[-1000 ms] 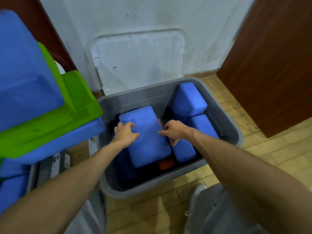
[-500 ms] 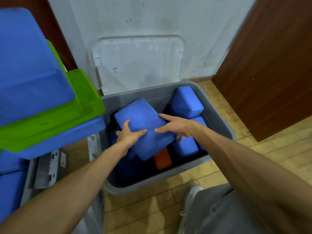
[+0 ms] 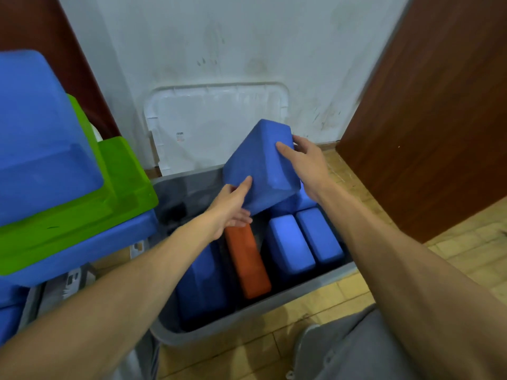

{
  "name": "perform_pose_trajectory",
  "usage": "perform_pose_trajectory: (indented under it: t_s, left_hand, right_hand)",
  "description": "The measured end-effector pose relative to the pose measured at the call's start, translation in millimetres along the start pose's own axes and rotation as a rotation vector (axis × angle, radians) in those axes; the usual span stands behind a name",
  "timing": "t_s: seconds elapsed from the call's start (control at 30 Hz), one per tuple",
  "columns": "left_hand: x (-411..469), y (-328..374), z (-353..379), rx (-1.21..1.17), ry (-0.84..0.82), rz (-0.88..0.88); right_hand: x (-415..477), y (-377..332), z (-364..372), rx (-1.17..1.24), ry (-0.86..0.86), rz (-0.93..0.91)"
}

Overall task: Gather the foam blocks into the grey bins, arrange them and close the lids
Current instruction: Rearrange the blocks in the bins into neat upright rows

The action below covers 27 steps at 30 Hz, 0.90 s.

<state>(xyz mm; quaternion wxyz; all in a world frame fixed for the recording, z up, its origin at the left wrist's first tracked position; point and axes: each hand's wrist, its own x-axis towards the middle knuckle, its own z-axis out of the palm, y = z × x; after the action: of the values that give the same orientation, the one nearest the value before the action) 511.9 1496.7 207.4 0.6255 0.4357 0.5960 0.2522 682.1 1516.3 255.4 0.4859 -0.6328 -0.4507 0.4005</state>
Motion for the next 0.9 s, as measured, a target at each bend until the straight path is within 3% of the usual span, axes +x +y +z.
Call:
perform_pose_trajectory:
  t_s: [0.1, 0.27, 0.33, 0.47, 0.57, 0.9]
  left_hand:
    - [10.9, 12.8, 8.9, 0.141, 0.026, 0.131]
    - [25.3, 37.1, 22.4, -0.189, -0.003, 0.188]
    - [26.3, 40.5, 28.9, -0.208, -0.055, 0.201]
    - [36.2, 34.0, 44.6, -0.144, -0.075, 0.197]
    - [47.5, 24.2, 47.1, -0.113, -0.022, 0.175]
    - [83.0, -2.2, 56.6, 0.036, -0.01, 0.046]
  right_hand:
    - [2.8, -1.9, -5.8, -0.029, -0.095, -0.049]
    - [2.3, 8.9, -18.5, -0.095, -0.053, -0.086]
    - [-0.6, 17.0, -23.4, -0.152, -0.028, -0.069]
    - [3.6, 31.5, -26.2, -0.201, 0.004, -0.019]
    - [7.4, 33.4, -23.9, -0.213, -0.095, 0.031]
    - [28.4, 72.4, -35.6, -0.627, -0.078, 0.029]
